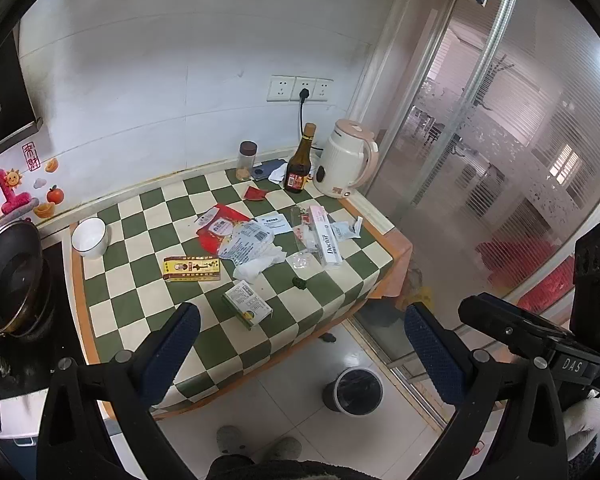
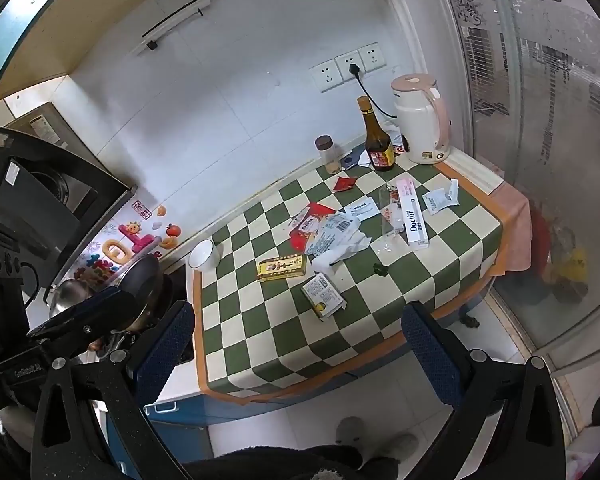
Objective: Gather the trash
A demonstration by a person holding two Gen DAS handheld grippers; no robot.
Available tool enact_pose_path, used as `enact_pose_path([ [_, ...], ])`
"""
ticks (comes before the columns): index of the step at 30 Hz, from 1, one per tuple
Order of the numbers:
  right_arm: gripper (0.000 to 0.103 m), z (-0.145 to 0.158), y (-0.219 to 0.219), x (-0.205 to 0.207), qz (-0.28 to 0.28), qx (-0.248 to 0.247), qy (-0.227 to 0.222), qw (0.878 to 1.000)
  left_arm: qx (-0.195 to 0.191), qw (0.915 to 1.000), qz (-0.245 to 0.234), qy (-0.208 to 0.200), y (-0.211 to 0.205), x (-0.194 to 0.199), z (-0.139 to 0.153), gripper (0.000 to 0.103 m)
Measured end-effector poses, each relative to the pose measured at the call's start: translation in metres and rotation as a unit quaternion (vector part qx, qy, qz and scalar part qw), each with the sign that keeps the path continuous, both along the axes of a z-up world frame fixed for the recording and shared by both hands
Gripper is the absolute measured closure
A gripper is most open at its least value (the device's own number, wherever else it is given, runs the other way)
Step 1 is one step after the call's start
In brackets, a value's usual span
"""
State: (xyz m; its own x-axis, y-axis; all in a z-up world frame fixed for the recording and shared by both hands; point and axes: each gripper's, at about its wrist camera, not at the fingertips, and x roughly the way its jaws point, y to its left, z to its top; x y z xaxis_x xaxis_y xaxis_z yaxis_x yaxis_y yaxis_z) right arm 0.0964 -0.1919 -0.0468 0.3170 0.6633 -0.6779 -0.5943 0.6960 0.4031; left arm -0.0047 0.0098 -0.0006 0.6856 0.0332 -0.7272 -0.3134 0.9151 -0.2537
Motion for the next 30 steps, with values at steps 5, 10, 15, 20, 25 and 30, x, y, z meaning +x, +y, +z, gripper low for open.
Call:
enact_pose_path([
  [5,0.000,-0.001,0.002,-0.001,0.000,-0.002,-0.001,1.000,-0.001,1.0000,0.001,-0.001,0.002,-0.001,-0.001,0.000],
  [10,0.000,-0.001,0.002,-0.001,-0.001,-0.002,-0.002,1.000,-0.023,0.9997,-0.003,-0.010,0.007,-0.004,-0.005,0.000],
  [15,0.000,-0.001,0.001,0.000,0.000,-0.002,-0.002,1.000,-0.043,0.9989,-0.007,-0.018,0.009,-0.006,-0.005,0.000],
  [20,0.000,-0.002,0.000,-0.001,0.000,-0.001,-0.002,1.000,-0.043,0.9989,-0.007,-0.018,0.009,-0.005,-0.003,0.000],
  [25,0.000,-0.002,0.000,-0.002,0.000,0.000,-0.003,1.000,-0.045,0.9988,-0.007,-0.017,0.010,-0.003,-0.002,0.000],
  [30,0.000,-0.003,0.002,-0.003,-0.001,-0.005,-0.002,1.000,-0.045,0.9987,-0.009,-0.020,0.012,-0.002,0.001,0.000],
])
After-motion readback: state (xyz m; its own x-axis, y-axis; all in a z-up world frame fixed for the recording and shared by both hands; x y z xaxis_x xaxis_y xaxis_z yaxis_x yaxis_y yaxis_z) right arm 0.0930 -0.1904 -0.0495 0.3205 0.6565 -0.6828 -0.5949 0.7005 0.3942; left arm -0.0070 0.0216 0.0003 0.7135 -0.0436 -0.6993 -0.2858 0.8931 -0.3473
